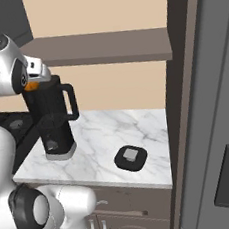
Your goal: Open the blender lid, put the orange in the blender, close the lid, and start the blender.
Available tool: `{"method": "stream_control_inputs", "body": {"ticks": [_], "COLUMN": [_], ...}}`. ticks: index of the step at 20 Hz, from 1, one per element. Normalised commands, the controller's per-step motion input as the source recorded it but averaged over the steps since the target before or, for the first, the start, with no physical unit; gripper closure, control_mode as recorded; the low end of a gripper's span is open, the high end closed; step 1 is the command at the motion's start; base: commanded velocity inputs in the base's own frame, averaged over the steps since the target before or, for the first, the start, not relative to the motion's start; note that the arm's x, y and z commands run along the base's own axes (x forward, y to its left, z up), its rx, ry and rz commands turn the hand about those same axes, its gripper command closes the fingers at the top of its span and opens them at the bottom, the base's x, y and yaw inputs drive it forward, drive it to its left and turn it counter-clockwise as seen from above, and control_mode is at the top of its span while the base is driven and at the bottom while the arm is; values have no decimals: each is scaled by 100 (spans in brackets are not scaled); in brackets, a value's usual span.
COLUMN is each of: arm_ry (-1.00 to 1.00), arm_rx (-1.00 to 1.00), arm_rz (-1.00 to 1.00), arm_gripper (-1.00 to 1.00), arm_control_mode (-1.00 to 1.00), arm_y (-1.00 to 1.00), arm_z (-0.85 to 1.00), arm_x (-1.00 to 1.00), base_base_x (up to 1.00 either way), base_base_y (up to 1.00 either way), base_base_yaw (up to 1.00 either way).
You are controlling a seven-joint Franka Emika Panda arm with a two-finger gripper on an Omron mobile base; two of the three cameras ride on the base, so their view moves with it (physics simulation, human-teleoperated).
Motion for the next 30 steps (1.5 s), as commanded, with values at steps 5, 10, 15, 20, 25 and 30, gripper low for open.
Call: {"method": "stream_control_inputs", "body": {"ticks": [5,10,15,20,25,30], "arm_ry": [0,5,4,2,0,6], "arm_rx": [0,-4,-5,-1,-1,-1], "arm_rz": [0,0,-1,0,0,0], "arm_gripper": [100,100,100,100,100,100], "arm_control_mode": [-100,-100,-100,-100,-100,-100], "arm_y": [0,0,0,0,0,4], "arm_z": [-26,-39,-19,35,10,-30], "arm_x": [10,1,11,35,45,35], "base_base_x": [0,0,0,0,0,0], "base_base_y": [0,0,0,0,0,0], "base_base_yaw": [0,0,0,0,0,0]}}
